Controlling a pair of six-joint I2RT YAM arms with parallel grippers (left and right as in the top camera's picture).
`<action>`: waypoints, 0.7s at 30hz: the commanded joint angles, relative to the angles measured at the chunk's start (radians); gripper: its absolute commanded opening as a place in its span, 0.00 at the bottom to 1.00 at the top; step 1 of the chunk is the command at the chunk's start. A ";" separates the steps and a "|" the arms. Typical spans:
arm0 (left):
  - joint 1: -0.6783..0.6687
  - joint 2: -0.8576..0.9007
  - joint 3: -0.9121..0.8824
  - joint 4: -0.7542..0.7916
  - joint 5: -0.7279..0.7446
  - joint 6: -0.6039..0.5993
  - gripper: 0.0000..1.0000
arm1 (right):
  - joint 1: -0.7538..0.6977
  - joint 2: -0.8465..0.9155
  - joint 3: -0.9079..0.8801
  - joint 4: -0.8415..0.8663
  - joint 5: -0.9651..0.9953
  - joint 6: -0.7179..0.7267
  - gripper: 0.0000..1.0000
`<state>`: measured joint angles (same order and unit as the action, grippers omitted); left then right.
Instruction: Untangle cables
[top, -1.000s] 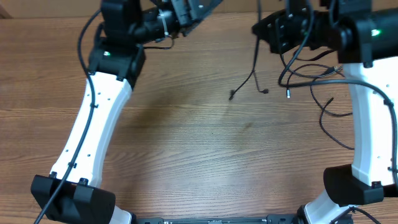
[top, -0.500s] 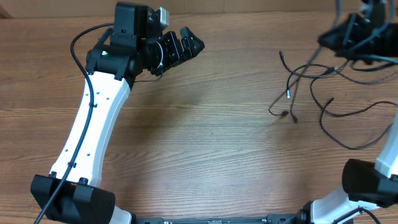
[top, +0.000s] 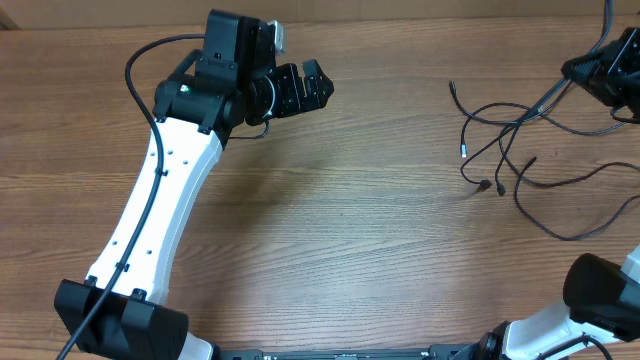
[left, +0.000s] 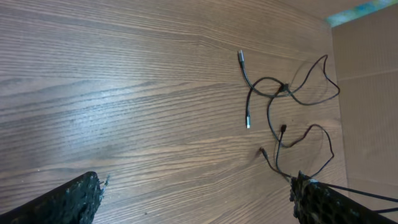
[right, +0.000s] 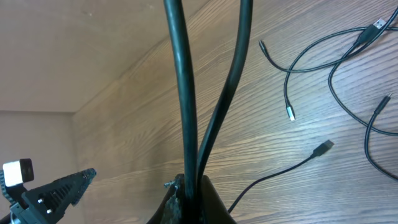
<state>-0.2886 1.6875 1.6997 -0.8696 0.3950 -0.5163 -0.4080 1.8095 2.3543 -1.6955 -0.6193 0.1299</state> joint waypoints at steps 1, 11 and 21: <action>-0.007 -0.001 0.003 -0.001 -0.014 0.027 1.00 | 0.022 -0.008 0.021 0.014 -0.066 -0.013 0.04; -0.007 -0.001 0.003 -0.017 -0.092 0.026 1.00 | 0.223 0.020 0.021 0.379 -0.115 0.069 0.04; -0.007 -0.001 0.003 -0.017 -0.092 0.026 1.00 | 0.289 0.204 0.020 0.790 -0.097 0.298 0.04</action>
<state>-0.2886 1.6875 1.6997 -0.8894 0.3134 -0.5125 -0.1173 1.9556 2.3573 -0.9398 -0.7334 0.3683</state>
